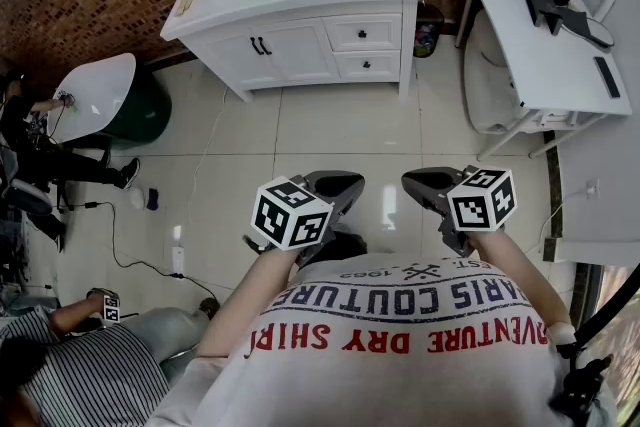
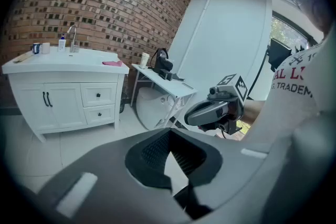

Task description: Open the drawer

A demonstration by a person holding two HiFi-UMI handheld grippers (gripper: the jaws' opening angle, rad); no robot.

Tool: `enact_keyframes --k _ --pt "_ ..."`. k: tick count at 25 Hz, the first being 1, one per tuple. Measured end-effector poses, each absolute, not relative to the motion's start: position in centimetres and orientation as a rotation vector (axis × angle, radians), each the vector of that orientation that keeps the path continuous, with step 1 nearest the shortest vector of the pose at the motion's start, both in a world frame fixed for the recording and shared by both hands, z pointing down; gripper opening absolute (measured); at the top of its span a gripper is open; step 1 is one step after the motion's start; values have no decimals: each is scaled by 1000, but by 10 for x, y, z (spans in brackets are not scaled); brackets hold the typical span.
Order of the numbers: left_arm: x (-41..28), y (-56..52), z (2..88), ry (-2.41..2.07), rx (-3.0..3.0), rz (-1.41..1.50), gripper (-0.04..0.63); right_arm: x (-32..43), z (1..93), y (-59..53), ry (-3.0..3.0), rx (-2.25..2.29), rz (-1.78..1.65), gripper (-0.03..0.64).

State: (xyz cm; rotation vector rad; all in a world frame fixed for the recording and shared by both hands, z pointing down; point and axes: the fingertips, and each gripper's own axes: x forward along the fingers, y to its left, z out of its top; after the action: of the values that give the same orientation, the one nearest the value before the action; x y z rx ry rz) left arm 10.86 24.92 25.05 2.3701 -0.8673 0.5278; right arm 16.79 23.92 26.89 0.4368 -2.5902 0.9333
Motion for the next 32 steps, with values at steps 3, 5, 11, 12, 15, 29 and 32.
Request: enact_keyframes --k 3,5,11,12,15,29,32 --pt "93 232 256 -862 2363 515 -15 152 278 225 -2566 432 924 6" --pt "80 216 261 -855 2358 507 -15 140 282 209 -2561 435 926 6" --pt "38 141 284 -788 2325 532 -15 97 300 140 -2508 452 963 6" --pt "28 125 289 -775 2315 549 -15 87 302 125 -2495 456 968 6" --pt "-6 77 303 -732 2296 597 -15 54 307 79 -2470 479 991 6" --pt "-98 -76 337 -595 2255 611 -15 -37 330 -54 -2351 552 1057 6" --pt "-99 -87 351 -608 2250 613 -15 -34 354 -70 -2341 543 1051 6"
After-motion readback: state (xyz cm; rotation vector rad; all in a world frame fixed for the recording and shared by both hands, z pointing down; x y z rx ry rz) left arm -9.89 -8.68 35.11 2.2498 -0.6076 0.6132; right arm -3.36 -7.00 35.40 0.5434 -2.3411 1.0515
